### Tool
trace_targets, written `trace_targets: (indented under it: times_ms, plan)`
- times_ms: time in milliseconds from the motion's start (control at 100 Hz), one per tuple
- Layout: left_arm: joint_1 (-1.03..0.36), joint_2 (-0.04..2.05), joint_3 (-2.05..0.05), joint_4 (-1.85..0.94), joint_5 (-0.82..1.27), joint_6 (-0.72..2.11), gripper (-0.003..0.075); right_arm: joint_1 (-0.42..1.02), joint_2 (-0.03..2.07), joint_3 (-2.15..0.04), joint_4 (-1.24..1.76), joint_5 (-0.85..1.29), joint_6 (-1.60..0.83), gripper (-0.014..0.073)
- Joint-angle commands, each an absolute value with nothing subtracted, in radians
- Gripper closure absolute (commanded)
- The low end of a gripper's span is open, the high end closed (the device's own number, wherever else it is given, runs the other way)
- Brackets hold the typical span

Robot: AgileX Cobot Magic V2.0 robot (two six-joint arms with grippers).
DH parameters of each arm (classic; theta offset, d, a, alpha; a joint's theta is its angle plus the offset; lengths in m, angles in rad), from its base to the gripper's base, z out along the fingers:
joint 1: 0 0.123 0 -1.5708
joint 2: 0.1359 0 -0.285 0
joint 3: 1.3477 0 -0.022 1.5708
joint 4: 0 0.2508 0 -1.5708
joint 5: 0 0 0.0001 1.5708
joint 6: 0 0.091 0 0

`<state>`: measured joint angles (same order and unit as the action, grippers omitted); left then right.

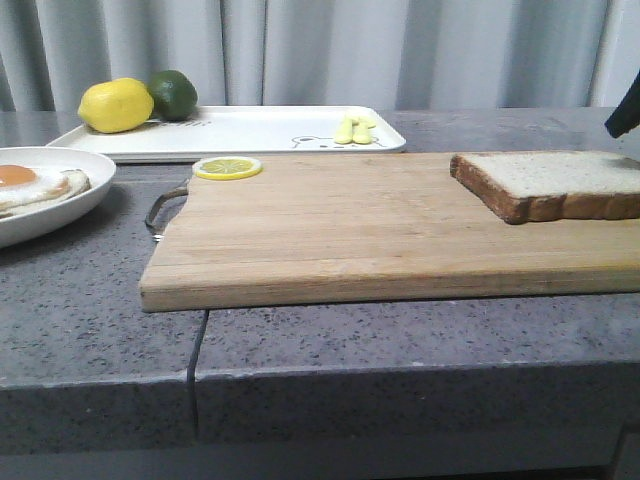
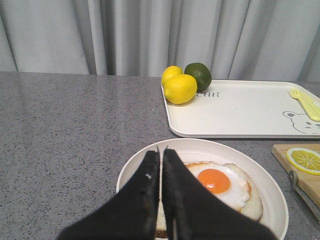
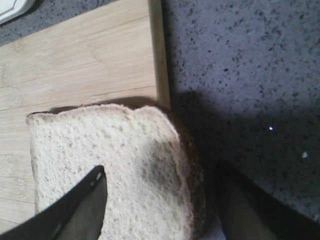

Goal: Place bread and move sandwich to tray
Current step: 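Grasp the white bread slice edge with the right gripper, then lift the bread and carry it over the egg plate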

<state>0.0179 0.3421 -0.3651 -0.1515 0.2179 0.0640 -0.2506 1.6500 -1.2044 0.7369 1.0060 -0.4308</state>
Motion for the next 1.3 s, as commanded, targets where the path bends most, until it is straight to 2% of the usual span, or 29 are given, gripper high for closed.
trace_targets:
  times_ms: [0,610,680,750,870,970,1290]
  plan:
    - [0.015,0.357,-0.402,-0.161,0.146,0.061,0.0740,-0.253,1.626,-1.237,0.792,1.011,-0.455,0.0121]
    - [0.015,0.357,-0.402,-0.183,0.076,0.061,0.0740,-0.220,1.671,-1.238,0.782,1.012,-0.459,0.0133]
    - [0.015,0.357,-0.402,-0.183,0.076,0.061,0.0740,-0.220,1.679,-1.238,0.782,1.023,-0.459,0.0174]
    - [0.015,0.357,-0.402,-0.183,0.076,0.061,0.0740,-0.220,1.681,-1.238,0.781,1.030,-0.459,0.0253]
    - [0.015,0.357,-0.402,-0.183,0.075,0.061,0.0740,-0.220,1.682,-1.238,0.777,1.034,-0.454,0.0462]
    - [0.015,0.357,-0.402,-0.183,0.075,0.061,0.0740,-0.220,1.682,-1.238,0.759,1.035,-0.447,0.0672]
    - [0.015,0.357,-0.402,-0.183,0.067,0.061,0.0740,-0.221,1.616,-1.317,0.794,1.089,-0.430,0.0657]
